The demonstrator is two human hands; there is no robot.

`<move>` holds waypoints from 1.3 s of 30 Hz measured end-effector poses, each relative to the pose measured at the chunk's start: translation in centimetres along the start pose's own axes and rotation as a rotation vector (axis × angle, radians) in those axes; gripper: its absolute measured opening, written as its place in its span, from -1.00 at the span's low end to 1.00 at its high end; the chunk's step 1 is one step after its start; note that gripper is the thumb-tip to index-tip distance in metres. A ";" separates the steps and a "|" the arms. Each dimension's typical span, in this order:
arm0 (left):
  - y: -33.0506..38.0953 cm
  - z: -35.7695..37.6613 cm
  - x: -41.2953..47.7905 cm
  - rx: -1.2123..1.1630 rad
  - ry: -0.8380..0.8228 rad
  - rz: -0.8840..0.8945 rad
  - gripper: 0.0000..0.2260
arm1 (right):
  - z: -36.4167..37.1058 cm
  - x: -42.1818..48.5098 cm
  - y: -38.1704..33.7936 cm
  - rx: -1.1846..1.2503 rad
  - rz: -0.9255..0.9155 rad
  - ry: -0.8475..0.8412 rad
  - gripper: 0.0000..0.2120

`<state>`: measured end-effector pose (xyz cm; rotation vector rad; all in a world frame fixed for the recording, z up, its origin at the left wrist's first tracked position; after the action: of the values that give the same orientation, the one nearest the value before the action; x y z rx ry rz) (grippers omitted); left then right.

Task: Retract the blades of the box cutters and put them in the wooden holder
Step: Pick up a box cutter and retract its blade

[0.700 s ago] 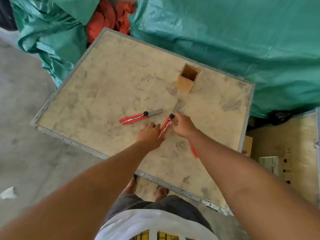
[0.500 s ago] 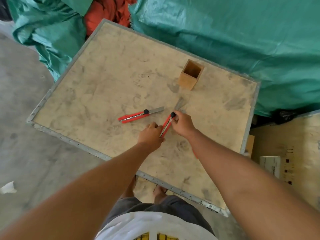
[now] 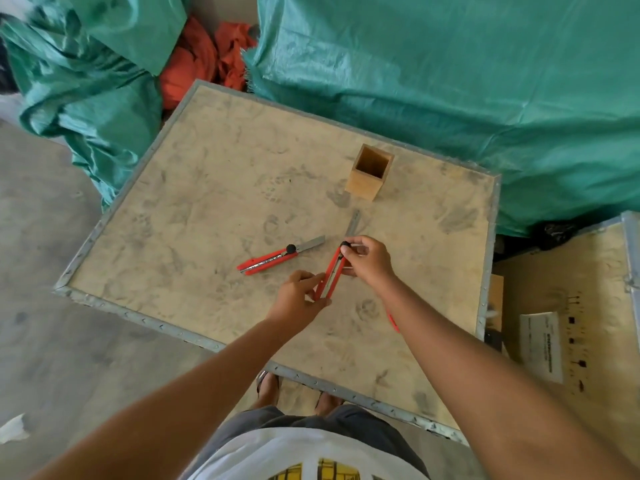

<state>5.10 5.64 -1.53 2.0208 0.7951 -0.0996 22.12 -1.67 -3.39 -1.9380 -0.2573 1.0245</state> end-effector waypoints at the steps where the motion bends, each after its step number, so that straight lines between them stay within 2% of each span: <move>1: 0.4 -0.6 -0.3 -0.041 -0.013 0.003 -0.48 | -0.3 -0.7 -0.8 0.028 -0.017 -0.012 -0.85; 4: 2.0 -2.3 -1.4 -0.199 -0.072 0.010 -0.45 | -1.1 -2.6 -3.6 0.112 -0.080 -0.048 -0.79; 8: 4.8 -4.9 -3.0 -0.286 -0.077 0.085 -0.46 | -2.0 -5.8 -7.7 0.187 -0.186 -0.108 -0.76; 14: 7.1 -8.2 -5.0 -0.384 0.009 0.151 -0.47 | -0.9 -10.3 -10.0 0.035 -0.266 -0.240 -0.77; 21: 7.3 -9.2 -6.2 -0.421 0.030 0.195 -0.45 | 0.6 -13.3 -10.1 -0.137 -0.366 -0.293 -0.78; 27: 8.0 -9.1 -6.4 -0.437 0.012 0.197 -0.48 | 0.4 -14.5 -9.9 -0.165 -0.402 -0.268 -0.70; 32: 9.7 -8.8 -7.0 -0.430 -0.003 0.223 -0.50 | -1.4 -15.3 -10.0 -0.159 -0.399 -0.172 -0.84; 34: 10.2 -8.3 -7.1 -0.424 -0.004 0.226 -0.52 | -2.2 -15.5 -10.0 -0.161 -0.392 -0.126 -0.82; 39: 11.3 -7.3 -7.4 -0.493 0.032 0.229 -0.49 | -2.9 -16.1 -10.1 -0.156 -0.434 -0.218 -0.73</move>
<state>4.04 3.70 13.68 1.6293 0.5361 0.2396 16.18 -6.35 14.30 -1.7928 -0.8630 0.9404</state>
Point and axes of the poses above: each hand's wrist, its own x-axis towards the middle knuckle, its own z-axis out of the palm, y = z × x, the point moved 10 cm from there along x, towards the middle knuckle, and after that the axes turned 4 degrees about -y, right-handed, at the moved point
